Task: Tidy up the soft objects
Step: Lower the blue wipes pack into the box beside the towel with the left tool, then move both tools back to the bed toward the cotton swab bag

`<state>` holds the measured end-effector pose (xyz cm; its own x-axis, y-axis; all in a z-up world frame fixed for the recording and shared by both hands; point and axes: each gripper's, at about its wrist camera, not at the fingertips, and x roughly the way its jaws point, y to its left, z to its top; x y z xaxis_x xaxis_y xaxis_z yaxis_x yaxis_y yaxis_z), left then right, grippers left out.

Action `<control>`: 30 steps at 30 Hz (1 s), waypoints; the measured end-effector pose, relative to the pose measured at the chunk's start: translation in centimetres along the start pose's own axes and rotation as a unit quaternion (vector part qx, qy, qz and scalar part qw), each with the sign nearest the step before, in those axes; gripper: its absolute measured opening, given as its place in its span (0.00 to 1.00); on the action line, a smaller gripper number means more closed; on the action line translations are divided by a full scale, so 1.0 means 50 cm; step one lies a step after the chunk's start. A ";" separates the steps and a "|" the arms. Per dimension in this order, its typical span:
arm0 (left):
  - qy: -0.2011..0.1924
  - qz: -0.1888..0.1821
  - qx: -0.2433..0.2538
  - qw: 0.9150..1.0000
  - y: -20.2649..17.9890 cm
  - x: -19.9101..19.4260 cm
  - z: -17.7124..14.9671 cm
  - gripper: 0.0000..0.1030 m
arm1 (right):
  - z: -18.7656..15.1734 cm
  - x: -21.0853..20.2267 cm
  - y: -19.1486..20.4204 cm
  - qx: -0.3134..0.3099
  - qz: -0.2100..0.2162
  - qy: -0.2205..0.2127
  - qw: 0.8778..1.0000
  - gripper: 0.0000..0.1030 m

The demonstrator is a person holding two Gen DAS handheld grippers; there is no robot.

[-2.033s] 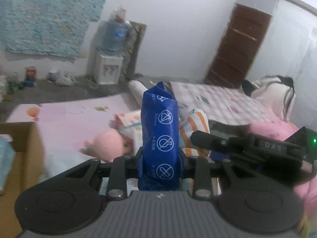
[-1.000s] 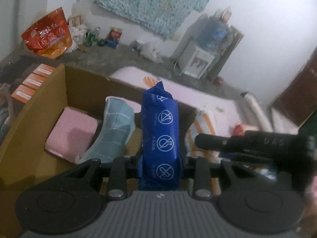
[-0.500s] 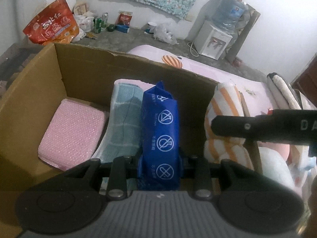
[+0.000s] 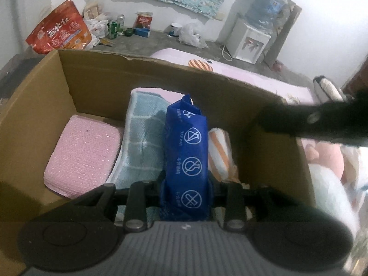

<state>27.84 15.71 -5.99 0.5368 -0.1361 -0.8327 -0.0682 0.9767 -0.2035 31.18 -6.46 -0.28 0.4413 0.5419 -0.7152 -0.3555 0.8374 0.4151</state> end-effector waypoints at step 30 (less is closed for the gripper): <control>-0.141 -0.062 0.105 0.983 -0.209 -0.404 -0.134 0.94 | -0.387 -0.604 -0.415 0.188 0.001 -0.173 0.967 0.77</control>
<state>12.09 7.15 9.49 0.7434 -0.2329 -0.6270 0.1714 0.9724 -0.1581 9.28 -41.59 1.83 0.7136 0.4810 -0.5093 -0.0614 0.7672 0.6385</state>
